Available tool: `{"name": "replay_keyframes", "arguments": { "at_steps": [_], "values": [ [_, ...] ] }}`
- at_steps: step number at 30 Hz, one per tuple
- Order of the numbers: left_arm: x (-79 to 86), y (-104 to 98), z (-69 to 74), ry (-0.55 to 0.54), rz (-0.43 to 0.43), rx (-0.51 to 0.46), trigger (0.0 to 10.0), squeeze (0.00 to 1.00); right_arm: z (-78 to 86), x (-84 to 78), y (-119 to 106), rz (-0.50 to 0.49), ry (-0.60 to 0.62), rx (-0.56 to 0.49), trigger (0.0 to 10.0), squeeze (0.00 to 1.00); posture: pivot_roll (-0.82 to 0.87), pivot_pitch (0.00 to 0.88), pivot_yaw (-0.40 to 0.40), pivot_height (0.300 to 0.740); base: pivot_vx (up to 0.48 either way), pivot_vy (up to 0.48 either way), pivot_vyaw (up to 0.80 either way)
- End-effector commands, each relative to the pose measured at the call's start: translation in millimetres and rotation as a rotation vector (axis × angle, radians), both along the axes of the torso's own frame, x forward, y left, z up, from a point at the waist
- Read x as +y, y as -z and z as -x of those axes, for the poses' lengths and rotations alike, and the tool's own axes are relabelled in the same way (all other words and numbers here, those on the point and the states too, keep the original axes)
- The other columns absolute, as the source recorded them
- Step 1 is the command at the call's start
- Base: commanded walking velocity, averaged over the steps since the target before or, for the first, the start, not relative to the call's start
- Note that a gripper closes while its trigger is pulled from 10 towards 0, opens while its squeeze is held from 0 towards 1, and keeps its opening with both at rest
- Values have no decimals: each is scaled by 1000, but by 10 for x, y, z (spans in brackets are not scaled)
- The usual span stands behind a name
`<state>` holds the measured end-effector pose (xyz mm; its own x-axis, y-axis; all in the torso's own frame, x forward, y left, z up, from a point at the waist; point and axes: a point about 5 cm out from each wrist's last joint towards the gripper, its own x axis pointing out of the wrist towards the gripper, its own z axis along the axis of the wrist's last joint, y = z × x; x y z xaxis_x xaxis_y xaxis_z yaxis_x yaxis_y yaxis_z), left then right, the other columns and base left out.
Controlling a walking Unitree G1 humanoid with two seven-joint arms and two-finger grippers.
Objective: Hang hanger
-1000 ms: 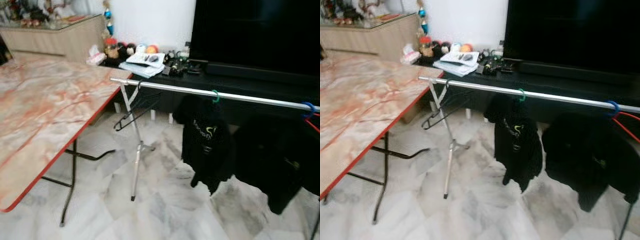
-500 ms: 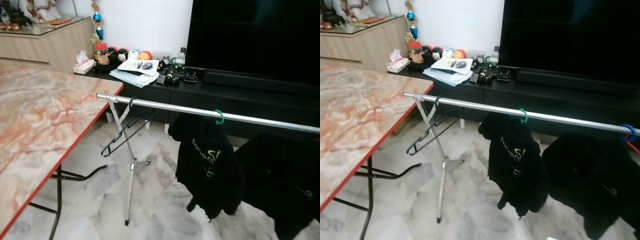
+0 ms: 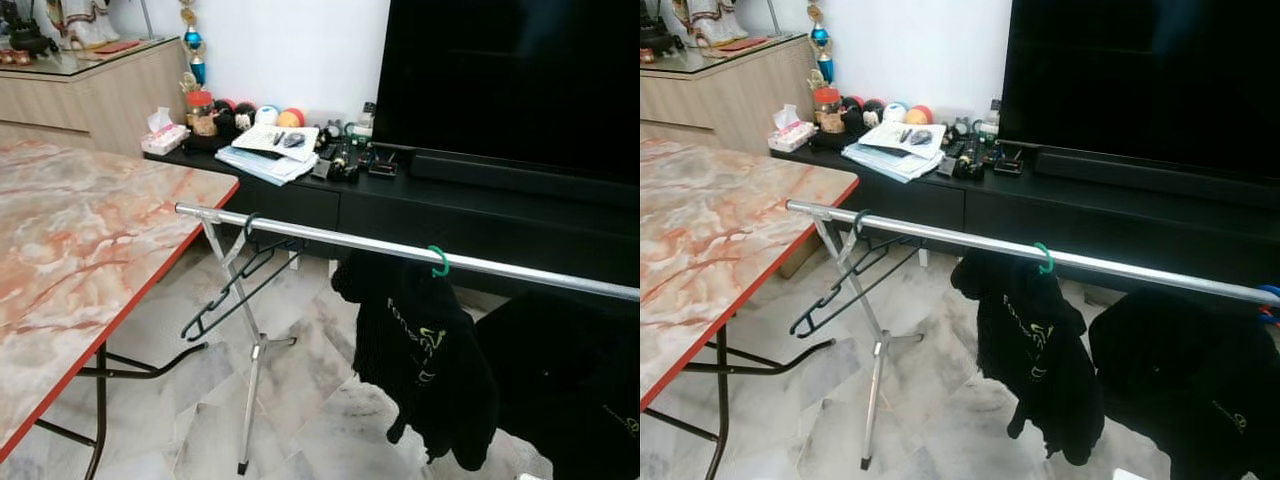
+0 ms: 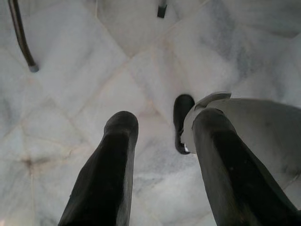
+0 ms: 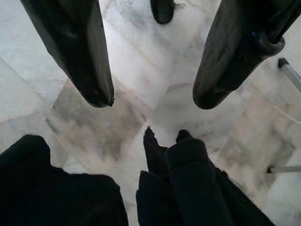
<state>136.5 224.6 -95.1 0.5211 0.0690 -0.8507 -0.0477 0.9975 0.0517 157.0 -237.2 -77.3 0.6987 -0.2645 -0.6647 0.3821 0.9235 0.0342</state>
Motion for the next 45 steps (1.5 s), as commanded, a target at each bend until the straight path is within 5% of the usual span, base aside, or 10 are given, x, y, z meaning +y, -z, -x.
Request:
{"name": "replay_keyframes", "arguments": {
  "at_steps": [1, 10, 13, 15, 24, 26, 28, 32, 45],
  "values": [
    [16, 8, 26, -10, -3, 12, 10000, 0, 23, -46, -13, 2, 31, -23, 10000, 0, 84, 14, -6, 740, 0, 0, 0],
    [51, 54, 203, -10, -13, 52, 10000, 0, 71, -78, -94, 74, 79, -156, 10000, 0, 69, 39, -14, 740, 0, 0, 0],
    [61, 56, 220, -3, -18, 55, 10000, 0, -397, -155, -900, 260, 27, -572, 10000, 0, 64, 37, -11, 740, 0, 0, 0],
    [65, 58, 230, -2, -20, 56, 10000, 0, -452, -150, -968, 270, 11, -598, 10000, 0, 70, 29, -11, 740, 0, 0, 0],
    [197, 30, 249, 3, -36, 65, 10000, 0, -391, -93, -1059, 264, -18, -566, 10000, 0, 66, 24, -4, 740, 0, 0, 0],
    [222, 26, 258, 8, -39, 69, 10000, 0, -386, -66, -1050, 262, -61, -545, 10000, 0, 57, 26, 5, 740, 0, 0, 0],
    [266, 19, 280, 20, -46, 80, 10000, 0, -455, 51, -1012, 284, -275, -506, 10000, 0, 54, 23, 9, 740, 0, 0, 0],
    [295, 12, 285, 17, -49, 80, 10000, 0, -541, 153, -1061, 232, -354, -535, 10000, 0, 72, 20, 4, 740, 0, 0, 0],
    [203, 41, 291, 0, -29, 82, 10000, 0, -646, 69, -1164, 237, -260, -560, 10000, 0, 87, 21, -10, 740, 0, 0, 288]
  ]
}}
